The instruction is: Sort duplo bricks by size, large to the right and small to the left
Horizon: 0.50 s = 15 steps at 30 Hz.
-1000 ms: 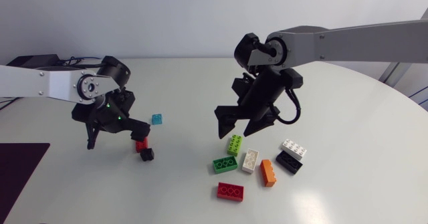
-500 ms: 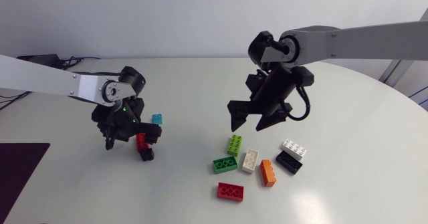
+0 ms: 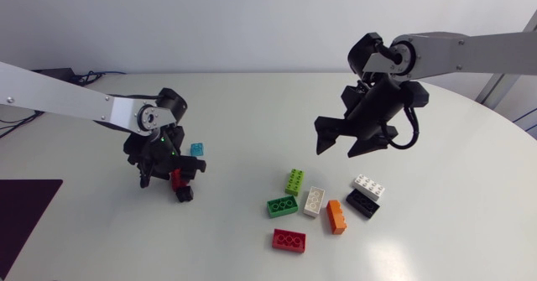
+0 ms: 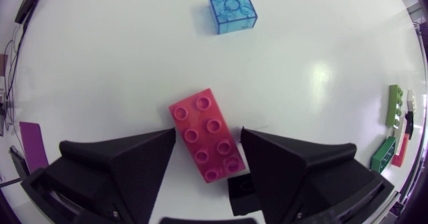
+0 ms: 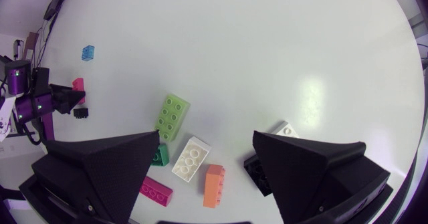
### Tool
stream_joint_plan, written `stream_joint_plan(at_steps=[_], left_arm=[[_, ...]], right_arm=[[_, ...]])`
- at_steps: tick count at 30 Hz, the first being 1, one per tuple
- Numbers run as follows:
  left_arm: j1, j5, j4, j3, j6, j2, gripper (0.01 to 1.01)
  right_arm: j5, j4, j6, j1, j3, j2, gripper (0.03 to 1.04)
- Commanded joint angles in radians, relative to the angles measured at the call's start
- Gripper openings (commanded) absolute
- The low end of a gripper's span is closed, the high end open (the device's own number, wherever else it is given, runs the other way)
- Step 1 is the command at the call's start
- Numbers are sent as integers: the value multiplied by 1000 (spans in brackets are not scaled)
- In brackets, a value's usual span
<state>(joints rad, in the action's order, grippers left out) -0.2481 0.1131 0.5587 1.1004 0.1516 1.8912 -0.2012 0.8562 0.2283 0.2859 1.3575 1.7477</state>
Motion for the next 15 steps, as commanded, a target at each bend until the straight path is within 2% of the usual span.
stream_joint_plan(at_steps=[1,9,15], left_arm=[[3,8,-17,24,23,34,385],[10,46,-22,21,9,32,302],[4,60,-16,16,-46,-80,287]], right_arm=[[5,-3,26,-8,-32,-27,1003],[2,-5,23,-17,-54,-39,1003],[-3,-8,19,-28,-67,-60,1003]])
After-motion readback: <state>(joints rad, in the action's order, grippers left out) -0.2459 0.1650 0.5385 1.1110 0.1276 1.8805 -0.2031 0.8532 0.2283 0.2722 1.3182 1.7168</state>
